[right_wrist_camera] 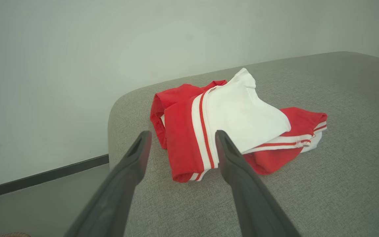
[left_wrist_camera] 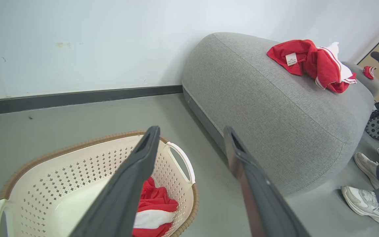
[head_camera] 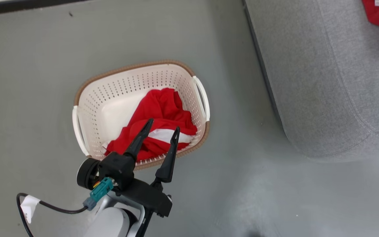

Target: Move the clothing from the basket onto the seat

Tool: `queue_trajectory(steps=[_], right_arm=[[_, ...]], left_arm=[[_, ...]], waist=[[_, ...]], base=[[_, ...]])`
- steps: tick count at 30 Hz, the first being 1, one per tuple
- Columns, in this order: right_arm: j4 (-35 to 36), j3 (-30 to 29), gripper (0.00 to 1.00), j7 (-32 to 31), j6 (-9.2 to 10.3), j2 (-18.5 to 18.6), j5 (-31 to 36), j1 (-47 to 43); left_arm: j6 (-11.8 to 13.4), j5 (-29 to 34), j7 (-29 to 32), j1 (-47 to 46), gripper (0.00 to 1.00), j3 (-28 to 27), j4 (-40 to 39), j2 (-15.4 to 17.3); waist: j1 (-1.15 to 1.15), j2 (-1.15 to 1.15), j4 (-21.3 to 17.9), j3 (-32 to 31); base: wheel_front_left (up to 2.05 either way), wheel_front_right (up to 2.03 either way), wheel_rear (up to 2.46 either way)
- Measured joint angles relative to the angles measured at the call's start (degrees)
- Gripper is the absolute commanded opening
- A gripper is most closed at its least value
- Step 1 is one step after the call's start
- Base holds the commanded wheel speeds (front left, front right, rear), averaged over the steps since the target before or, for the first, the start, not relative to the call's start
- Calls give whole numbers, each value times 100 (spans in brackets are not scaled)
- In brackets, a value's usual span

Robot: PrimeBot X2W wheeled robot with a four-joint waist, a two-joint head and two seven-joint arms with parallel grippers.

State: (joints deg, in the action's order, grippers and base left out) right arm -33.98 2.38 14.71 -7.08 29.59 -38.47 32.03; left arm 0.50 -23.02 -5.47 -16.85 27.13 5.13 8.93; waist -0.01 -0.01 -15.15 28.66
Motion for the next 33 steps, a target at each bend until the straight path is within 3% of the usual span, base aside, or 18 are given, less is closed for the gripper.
queue_trajectory(steps=[9,17,33], right_arm=[[939,2,100,0,0,-417,339,-820],[1412,27,100,0,3,-820,654,-1546],[1441,353,100,-1,162,-1547,1198,-2415]], left_arm=[[-9,-238,-297,122,100,-15,452,-272],[1,-404,-582,153,100,-152,887,-393],[101,-588,-777,458,100,-553,1730,-386]], waist=[[0,-1,132,-692],[0,-1,526,-1208],[1,0,1660,-2096]], base=[[0,0,0],[0,0,0],[0,0,0]])
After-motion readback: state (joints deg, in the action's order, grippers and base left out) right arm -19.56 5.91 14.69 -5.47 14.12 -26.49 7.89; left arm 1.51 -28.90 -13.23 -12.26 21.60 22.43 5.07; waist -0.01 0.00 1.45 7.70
